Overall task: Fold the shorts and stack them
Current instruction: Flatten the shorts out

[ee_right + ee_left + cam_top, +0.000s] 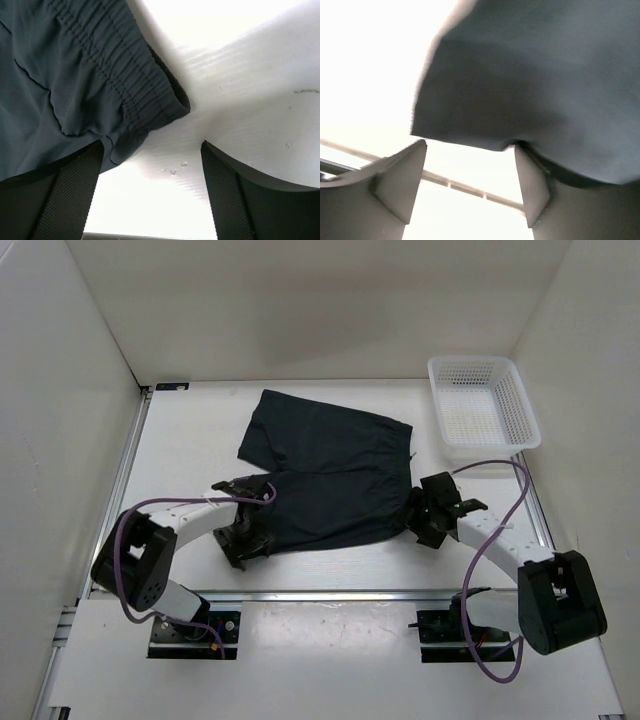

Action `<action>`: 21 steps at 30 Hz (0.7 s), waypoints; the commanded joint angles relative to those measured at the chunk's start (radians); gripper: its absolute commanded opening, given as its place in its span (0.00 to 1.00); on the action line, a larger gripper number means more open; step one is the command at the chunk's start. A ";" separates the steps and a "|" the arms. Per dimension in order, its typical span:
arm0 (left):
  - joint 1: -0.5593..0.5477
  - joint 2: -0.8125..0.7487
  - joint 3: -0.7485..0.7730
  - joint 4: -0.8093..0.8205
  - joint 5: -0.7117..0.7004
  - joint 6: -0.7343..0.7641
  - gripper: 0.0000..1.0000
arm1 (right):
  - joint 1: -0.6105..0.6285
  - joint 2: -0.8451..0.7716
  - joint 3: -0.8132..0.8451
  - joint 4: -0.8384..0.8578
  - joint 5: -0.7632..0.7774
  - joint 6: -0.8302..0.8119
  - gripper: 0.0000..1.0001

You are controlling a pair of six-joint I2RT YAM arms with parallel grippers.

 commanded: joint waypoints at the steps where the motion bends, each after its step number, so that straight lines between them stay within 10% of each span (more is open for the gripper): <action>1: 0.032 -0.082 -0.044 -0.018 -0.020 -0.031 0.85 | -0.026 -0.039 -0.026 -0.031 -0.035 0.012 0.85; 4: 0.058 -0.114 -0.058 -0.006 -0.030 -0.031 0.98 | -0.044 -0.039 -0.035 -0.031 -0.058 0.012 0.85; 13: 0.104 0.062 0.035 0.062 -0.051 0.026 0.87 | -0.054 0.036 0.014 0.029 -0.082 0.012 0.78; 20: 0.113 0.101 0.060 0.062 -0.050 0.026 0.67 | -0.054 0.142 0.062 0.086 -0.082 0.022 0.50; 21: 0.113 0.101 0.060 0.062 -0.050 0.026 0.62 | -0.054 0.153 0.076 0.086 -0.082 0.022 0.34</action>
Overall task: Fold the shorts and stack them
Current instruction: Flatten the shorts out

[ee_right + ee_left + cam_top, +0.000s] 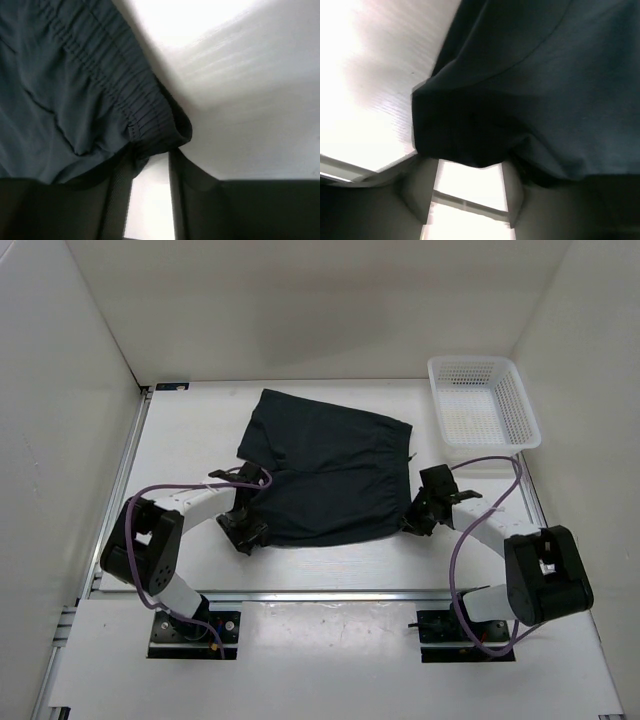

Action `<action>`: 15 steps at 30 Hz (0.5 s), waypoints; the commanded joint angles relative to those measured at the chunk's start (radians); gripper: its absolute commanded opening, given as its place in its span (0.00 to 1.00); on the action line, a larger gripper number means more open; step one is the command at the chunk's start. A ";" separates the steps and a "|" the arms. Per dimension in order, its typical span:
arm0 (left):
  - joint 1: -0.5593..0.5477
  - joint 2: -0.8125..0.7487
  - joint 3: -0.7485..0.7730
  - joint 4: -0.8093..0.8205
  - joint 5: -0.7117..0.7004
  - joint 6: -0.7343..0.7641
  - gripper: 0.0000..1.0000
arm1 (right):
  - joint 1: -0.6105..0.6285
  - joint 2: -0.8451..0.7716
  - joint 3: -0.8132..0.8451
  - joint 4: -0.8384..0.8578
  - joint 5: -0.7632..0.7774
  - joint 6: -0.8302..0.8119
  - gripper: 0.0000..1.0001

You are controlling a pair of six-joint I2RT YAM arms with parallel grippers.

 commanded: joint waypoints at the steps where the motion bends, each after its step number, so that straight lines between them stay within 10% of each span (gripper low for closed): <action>1: 0.011 0.023 -0.005 0.042 -0.062 -0.003 0.52 | -0.006 0.050 0.036 0.021 -0.002 0.008 0.26; 4: 0.020 0.005 -0.005 0.042 -0.062 -0.003 0.10 | -0.015 0.072 0.049 0.021 0.007 0.008 0.00; 15: 0.042 -0.066 0.177 -0.078 -0.073 0.008 0.10 | -0.046 -0.005 0.039 -0.014 0.050 -0.011 0.00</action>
